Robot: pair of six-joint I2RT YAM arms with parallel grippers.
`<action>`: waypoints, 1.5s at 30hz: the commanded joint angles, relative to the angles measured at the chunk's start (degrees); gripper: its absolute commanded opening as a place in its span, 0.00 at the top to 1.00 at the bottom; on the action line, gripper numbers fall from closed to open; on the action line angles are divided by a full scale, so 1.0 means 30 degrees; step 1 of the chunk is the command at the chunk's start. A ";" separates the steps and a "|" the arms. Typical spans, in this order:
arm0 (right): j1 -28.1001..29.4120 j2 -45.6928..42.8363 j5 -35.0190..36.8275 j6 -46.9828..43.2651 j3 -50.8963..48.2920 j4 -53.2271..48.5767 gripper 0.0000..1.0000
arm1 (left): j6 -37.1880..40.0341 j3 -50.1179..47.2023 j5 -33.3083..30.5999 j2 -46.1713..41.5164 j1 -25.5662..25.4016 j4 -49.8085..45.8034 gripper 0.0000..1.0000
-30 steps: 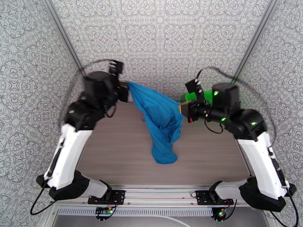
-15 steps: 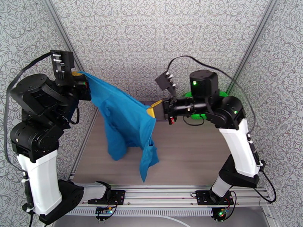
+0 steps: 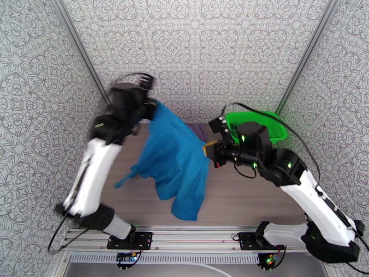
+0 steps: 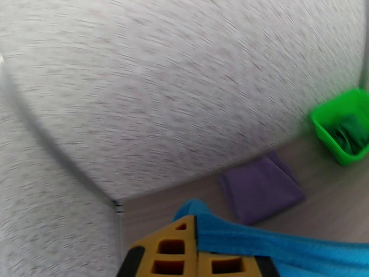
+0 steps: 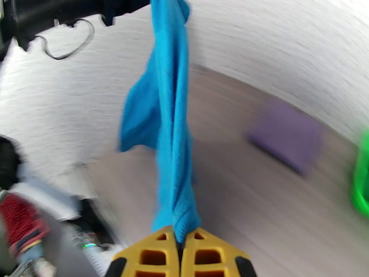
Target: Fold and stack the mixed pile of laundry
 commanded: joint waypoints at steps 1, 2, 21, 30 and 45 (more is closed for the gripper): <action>-0.0578 -0.1739 0.6026 0.1786 -0.3463 -0.3137 1.00 | -0.1481 -0.0583 -0.0912 0.3264 -0.0515 0.5118 1.00; -0.0846 -0.2117 0.6509 0.2251 -0.4620 -0.2929 1.00 | -0.1610 -0.0367 -0.0790 0.4523 -0.0977 0.5706 1.00; -0.5500 -0.1322 0.6398 0.2208 -1.1454 0.0381 0.35 | -0.4252 0.1955 -0.4580 0.8319 -0.3100 0.2863 0.01; 0.2442 -0.0314 0.1960 0.1382 -1.0888 -0.0942 0.26 | -1.1141 -0.6287 -0.4200 -0.1642 -0.0226 -0.5804 0.01; 1.1557 0.9629 0.1174 0.4225 -0.9733 0.3014 0.35 | -1.4180 -1.6887 0.0229 -1.1129 0.3621 -0.6459 0.01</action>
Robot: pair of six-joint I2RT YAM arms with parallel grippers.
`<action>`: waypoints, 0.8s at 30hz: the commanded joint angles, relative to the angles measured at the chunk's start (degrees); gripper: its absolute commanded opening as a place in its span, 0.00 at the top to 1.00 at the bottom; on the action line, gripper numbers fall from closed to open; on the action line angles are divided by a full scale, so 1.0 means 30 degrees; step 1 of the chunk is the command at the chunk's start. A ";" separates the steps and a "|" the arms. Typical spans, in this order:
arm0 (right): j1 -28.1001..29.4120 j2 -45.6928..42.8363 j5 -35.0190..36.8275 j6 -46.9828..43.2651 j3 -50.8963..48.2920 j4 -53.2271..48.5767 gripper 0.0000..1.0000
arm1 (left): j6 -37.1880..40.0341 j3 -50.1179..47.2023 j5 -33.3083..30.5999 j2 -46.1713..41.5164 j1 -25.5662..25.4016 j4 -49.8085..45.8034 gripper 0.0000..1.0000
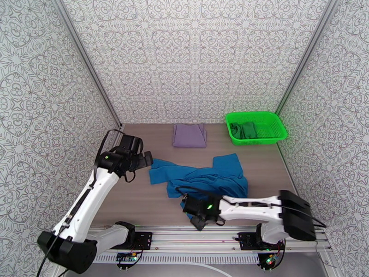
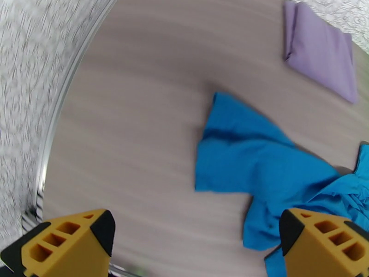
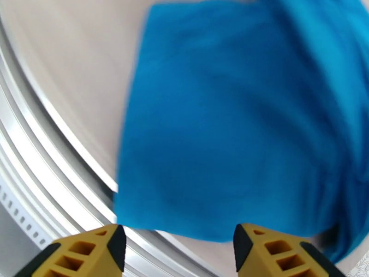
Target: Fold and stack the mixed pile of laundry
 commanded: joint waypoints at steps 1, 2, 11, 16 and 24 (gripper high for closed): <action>0.0731 0.1465 -0.0289 0.0975 0.1052 0.0846 0.35 | -0.0744 -0.0679 0.1198 -0.0433 0.0108 -0.0183 0.01; 0.0801 0.1935 -0.0250 0.1176 0.1095 0.0938 0.35 | -0.0788 -0.0851 0.1359 -0.0452 0.0083 -0.0043 0.01; 0.0783 0.4952 0.2491 0.2884 0.1830 -0.0407 0.76 | -0.0852 -0.0921 0.1751 -0.0273 -0.0152 0.0078 0.01; 0.0563 0.4101 0.3738 0.2857 0.1879 -0.1460 1.00 | -0.0933 -0.1162 0.1681 -0.0272 -0.0570 -0.0187 0.00; -0.1831 -0.1100 0.6167 0.0686 0.3848 -0.4682 1.00 | -0.2536 -0.3362 0.1238 0.0002 -0.3612 0.0336 0.04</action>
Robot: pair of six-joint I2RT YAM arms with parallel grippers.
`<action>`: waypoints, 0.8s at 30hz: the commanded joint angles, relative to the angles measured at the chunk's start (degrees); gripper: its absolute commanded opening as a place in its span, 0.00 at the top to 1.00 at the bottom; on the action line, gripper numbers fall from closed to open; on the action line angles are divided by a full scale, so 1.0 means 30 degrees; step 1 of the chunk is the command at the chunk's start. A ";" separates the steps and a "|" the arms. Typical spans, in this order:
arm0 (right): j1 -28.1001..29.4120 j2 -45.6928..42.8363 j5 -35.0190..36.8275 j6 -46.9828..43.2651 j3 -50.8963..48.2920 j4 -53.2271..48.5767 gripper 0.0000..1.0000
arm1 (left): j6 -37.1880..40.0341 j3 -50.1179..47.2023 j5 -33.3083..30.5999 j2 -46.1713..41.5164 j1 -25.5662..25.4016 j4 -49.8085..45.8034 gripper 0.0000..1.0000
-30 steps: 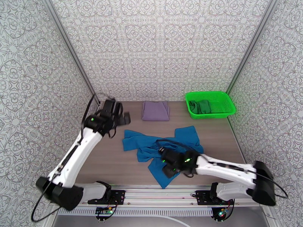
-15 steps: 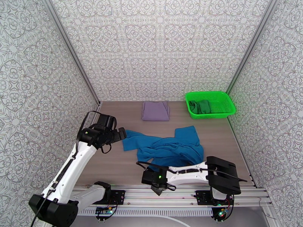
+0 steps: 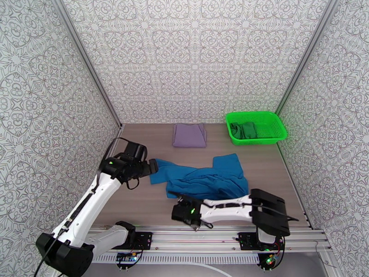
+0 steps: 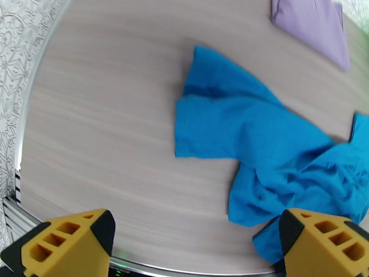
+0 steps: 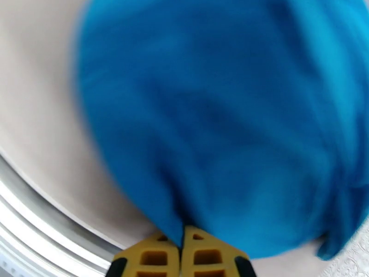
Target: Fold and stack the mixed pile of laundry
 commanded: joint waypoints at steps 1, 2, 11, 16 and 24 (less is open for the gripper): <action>-0.1420 -0.3261 0.2296 -0.1705 0.2002 -0.2193 1.00 | -0.1462 -0.1374 -0.0141 0.0310 -0.1617 0.0619 0.06; -0.2103 -0.4080 0.2238 -0.2335 0.2628 -0.2390 1.00 | -0.1785 -0.1840 -0.0225 0.0374 -0.2230 0.1039 0.09; -0.7901 -0.6162 -0.0240 -0.7310 0.7336 -0.2965 1.00 | -0.1875 -0.3349 -0.4291 0.1662 -0.8841 0.5009 0.22; -0.9657 -0.5282 -0.0120 -0.8921 1.0246 -0.3702 1.00 | -0.0490 -0.2964 -0.6059 0.3631 -1.0881 0.6876 0.14; -1.0994 -0.4931 -0.0587 -0.9911 1.2575 -0.4329 1.00 | -0.2939 0.0715 -0.9867 0.9874 -1.1120 0.4856 0.04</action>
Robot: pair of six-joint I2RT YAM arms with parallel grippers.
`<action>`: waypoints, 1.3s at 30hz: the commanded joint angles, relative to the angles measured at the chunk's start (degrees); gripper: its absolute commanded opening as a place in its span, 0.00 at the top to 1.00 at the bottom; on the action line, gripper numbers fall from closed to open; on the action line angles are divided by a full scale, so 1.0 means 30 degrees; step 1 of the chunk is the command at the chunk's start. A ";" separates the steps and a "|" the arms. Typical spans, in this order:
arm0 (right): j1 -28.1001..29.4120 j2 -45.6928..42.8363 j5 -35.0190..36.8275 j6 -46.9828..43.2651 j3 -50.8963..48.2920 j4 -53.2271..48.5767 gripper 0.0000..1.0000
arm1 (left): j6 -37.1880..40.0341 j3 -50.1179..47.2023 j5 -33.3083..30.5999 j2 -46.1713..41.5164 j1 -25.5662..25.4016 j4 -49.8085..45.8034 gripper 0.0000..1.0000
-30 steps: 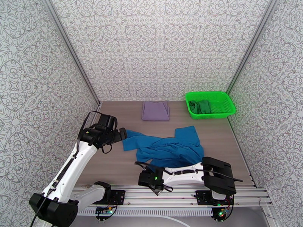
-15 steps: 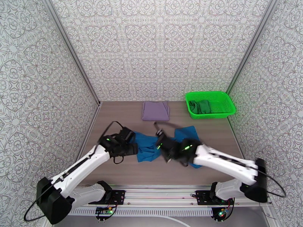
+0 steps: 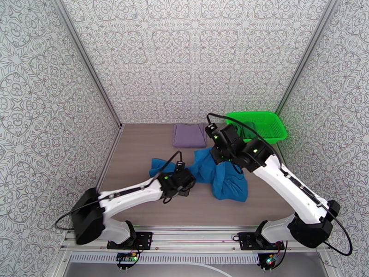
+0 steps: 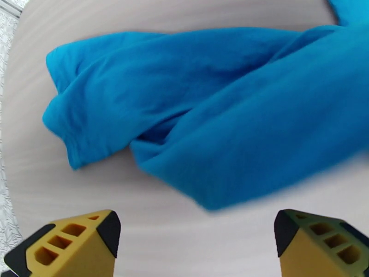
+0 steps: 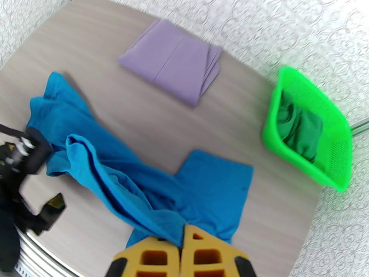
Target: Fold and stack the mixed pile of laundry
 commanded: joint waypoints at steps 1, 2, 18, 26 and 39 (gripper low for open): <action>-0.0255 -0.0043 -0.0540 -0.0806 0.0807 -0.0673 1.00 | -0.2006 0.2096 -0.3415 0.2321 -0.0018 -0.1834 0.04; -0.0300 -0.0065 -0.0598 -0.0805 0.0857 -0.0735 1.00 | -0.2911 0.2691 -0.4080 0.3115 -0.0003 -0.2795 0.04; -0.1609 -0.0424 -0.0575 -0.1285 0.2514 -0.1413 1.00 | -0.6529 -0.0240 -0.5536 0.0744 0.1240 -0.5019 0.69; -0.2878 -0.0409 -0.0723 -0.1543 0.3049 -0.1642 1.00 | -0.1734 -0.0308 -0.4036 -0.2745 0.2865 -0.4192 1.00; -0.5214 -0.0102 -0.0057 -0.1373 0.1417 -0.0977 1.00 | 0.5980 0.3938 0.4000 0.0117 0.3607 -0.3883 1.00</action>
